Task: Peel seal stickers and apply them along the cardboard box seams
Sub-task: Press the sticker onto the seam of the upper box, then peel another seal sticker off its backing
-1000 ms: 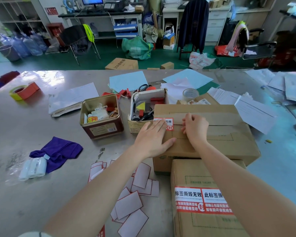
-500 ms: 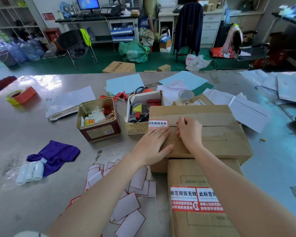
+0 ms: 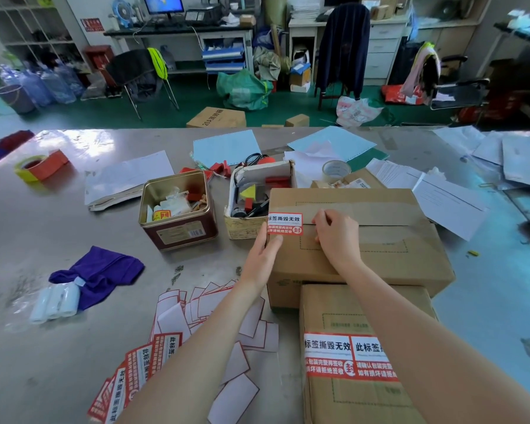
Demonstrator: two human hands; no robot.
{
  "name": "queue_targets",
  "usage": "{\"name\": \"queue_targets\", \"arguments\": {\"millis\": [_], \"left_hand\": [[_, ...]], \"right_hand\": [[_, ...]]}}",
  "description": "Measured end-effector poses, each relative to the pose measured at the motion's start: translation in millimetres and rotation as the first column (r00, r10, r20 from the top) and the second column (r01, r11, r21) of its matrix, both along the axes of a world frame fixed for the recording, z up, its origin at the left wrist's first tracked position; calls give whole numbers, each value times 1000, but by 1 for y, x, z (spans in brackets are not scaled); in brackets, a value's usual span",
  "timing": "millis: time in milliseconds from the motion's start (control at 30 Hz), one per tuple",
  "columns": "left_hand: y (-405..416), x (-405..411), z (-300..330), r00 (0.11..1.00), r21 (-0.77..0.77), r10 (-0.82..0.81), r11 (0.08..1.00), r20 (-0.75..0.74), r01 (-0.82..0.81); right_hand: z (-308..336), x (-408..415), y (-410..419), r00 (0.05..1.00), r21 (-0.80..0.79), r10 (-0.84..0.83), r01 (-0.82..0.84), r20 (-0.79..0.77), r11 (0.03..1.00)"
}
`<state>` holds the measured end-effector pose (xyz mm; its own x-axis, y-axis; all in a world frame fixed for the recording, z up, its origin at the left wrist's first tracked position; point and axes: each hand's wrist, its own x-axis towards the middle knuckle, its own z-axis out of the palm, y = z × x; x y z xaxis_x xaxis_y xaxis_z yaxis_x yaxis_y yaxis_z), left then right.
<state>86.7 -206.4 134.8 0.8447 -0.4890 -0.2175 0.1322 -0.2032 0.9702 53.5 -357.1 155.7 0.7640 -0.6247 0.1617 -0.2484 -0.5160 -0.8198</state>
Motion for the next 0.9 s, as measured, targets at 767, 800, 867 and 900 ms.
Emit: {"name": "queue_targets", "arguments": {"millis": [767, 800, 867, 900], "left_hand": [[178, 17, 6, 968, 747, -251, 637, -29, 188], [187, 13, -4, 963, 787, -266, 585, -44, 198], [204, 7, -25, 961, 846, -270, 498, -59, 192], [216, 4, -36, 959, 874, -280, 453, -46, 175]], "right_hand": [[-17, 1, 169, 701, 159, 572, -564, -426, 810], [-26, 0, 180, 656, 174, 580, -577, -483, 798], [-45, -6, 198, 590, 205, 592, -592, -549, 780], [-56, -9, 209, 564, 224, 602, -597, -565, 770]]}}
